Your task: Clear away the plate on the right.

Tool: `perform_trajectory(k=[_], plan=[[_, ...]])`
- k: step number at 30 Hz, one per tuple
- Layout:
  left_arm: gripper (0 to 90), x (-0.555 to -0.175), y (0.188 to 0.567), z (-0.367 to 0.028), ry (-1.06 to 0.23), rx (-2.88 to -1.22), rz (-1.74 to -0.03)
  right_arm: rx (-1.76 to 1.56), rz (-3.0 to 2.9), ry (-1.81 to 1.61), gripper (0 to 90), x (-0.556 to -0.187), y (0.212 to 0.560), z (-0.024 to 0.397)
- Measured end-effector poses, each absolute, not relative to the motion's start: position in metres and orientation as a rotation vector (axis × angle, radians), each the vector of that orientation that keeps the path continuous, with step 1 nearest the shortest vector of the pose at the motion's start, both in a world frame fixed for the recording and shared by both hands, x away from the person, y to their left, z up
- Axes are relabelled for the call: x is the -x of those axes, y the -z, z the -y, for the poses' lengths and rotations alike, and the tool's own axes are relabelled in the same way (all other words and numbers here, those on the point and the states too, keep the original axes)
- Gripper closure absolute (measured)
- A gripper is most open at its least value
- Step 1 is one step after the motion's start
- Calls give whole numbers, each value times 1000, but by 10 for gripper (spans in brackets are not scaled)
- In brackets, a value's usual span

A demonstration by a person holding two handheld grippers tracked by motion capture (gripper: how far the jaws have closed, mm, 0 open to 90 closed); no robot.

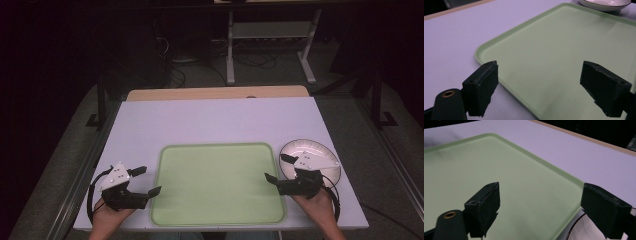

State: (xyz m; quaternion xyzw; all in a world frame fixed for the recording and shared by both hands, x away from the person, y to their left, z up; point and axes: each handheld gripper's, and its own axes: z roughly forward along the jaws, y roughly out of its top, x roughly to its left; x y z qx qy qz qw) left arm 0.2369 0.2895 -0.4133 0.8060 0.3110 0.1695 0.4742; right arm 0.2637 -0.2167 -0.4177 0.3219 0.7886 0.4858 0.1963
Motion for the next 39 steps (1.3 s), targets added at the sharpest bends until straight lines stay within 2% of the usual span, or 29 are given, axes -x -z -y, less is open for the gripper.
perform_trajectory(k=[39], plan=[[148,-235,413,-291,-424,-1970,-757,-931,-2218,-1340,150,-264,415,221]])
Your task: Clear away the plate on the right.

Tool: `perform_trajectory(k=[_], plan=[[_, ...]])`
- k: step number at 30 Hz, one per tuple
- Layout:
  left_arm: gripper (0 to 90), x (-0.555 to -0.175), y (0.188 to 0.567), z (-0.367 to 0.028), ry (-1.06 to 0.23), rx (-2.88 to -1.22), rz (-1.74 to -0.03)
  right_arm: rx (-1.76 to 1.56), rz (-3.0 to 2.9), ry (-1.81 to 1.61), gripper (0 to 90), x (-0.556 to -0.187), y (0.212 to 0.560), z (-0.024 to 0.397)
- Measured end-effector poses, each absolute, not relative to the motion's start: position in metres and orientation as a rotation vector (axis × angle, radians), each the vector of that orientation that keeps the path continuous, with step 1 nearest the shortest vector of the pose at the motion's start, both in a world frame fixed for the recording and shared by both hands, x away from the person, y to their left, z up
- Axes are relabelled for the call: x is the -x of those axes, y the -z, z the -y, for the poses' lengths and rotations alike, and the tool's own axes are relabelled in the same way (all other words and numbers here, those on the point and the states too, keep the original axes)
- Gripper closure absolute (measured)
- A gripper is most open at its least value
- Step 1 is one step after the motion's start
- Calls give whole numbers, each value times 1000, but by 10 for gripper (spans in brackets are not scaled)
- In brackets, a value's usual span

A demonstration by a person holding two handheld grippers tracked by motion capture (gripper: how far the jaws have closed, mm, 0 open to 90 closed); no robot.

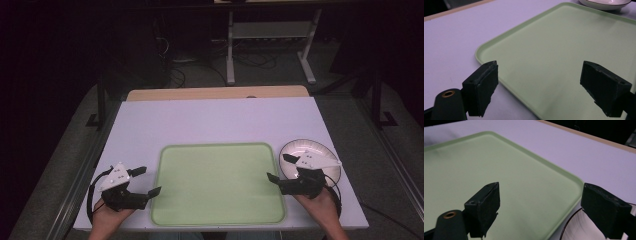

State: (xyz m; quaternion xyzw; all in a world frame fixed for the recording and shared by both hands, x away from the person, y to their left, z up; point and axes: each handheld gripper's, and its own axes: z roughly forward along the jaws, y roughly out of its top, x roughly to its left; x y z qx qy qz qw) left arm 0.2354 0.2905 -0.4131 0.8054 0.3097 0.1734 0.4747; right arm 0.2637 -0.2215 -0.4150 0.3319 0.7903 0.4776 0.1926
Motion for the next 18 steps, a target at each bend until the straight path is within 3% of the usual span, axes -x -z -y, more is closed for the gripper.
perform_trajectory(k=[18], plan=[[146,-235,414,-291,-419,-1968,-765,-987,-2258,-1409,150,-258,402,242]])
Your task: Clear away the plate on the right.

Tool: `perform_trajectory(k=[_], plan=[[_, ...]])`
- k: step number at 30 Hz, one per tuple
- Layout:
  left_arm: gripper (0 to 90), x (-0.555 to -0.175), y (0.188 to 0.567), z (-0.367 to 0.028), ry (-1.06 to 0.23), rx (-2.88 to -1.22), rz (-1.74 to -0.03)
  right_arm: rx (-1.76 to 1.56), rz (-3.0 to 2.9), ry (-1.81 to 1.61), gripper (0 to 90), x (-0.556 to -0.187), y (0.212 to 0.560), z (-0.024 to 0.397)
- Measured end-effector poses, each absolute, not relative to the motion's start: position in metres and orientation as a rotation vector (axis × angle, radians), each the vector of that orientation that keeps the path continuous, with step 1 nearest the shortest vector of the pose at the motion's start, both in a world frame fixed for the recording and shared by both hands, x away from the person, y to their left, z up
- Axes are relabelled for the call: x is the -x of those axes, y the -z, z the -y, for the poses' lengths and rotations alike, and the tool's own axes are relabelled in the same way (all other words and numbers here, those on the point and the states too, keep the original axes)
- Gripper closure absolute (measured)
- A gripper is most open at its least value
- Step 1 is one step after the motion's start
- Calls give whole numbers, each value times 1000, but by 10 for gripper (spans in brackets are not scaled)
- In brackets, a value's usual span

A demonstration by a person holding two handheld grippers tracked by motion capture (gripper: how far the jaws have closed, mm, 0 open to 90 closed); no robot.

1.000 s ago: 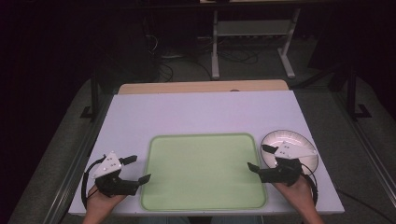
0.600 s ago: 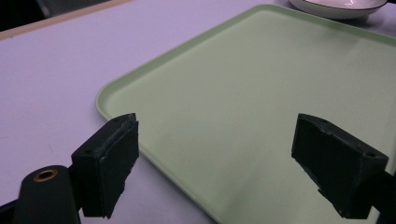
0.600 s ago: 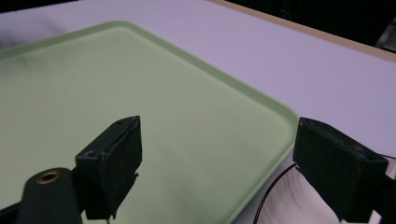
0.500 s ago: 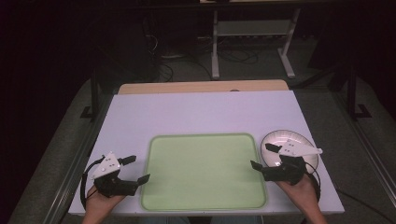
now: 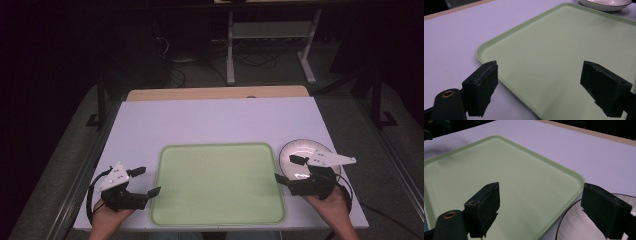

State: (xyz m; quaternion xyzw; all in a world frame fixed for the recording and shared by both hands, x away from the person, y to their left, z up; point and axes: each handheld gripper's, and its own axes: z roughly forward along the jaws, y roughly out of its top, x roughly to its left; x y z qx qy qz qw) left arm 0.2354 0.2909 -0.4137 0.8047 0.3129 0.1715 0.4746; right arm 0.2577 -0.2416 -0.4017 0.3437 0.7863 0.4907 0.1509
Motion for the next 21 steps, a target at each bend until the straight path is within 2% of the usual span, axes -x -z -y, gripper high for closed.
perform_trajectory(k=[21], plan=[[145,-235,413,-291,-422,-1961,-766,-1044,-2273,-1364,144,-240,394,278]])
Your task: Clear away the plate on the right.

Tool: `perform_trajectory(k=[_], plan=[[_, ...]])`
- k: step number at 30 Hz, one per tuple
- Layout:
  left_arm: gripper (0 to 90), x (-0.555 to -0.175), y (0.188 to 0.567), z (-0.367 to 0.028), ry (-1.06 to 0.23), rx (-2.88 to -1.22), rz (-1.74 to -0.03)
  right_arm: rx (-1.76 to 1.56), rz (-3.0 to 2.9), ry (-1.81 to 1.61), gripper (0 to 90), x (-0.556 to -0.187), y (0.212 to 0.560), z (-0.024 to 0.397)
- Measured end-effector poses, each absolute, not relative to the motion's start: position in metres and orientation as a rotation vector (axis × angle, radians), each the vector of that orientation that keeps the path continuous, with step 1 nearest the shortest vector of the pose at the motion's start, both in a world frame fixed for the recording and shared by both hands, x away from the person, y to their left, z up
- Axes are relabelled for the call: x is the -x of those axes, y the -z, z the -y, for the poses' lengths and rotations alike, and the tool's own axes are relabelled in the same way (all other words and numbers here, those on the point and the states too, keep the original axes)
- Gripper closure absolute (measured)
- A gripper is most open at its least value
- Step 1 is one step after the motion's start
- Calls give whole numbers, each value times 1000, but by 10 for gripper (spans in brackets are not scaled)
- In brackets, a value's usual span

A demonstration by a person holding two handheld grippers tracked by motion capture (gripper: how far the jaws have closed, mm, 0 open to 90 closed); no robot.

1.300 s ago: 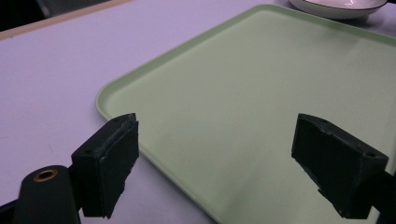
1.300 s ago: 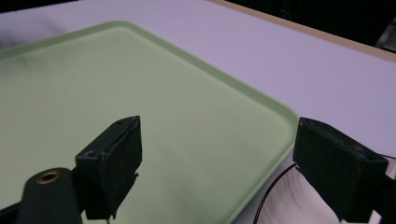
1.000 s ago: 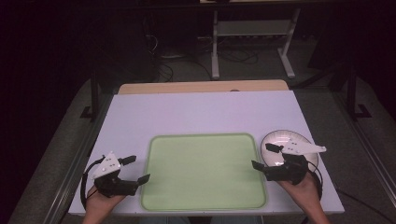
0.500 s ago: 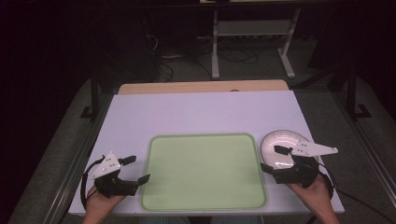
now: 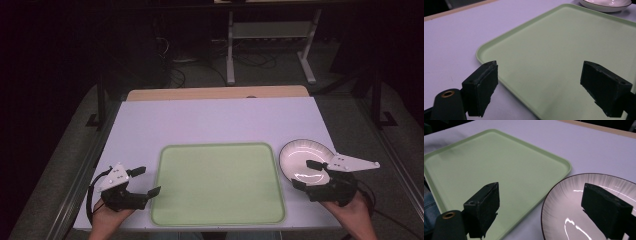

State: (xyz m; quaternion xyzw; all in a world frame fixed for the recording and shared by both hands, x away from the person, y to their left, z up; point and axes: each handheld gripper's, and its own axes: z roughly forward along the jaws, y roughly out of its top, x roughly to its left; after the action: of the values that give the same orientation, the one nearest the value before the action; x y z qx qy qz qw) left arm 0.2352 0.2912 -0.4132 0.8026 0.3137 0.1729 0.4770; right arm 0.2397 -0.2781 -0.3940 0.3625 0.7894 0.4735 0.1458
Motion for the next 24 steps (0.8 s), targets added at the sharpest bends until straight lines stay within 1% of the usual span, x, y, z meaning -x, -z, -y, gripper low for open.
perform_trajectory(k=[24], plan=[[145,-235,412,-292,-430,-1960,-768,-1116,-2257,-1315,145,-225,389,319]])
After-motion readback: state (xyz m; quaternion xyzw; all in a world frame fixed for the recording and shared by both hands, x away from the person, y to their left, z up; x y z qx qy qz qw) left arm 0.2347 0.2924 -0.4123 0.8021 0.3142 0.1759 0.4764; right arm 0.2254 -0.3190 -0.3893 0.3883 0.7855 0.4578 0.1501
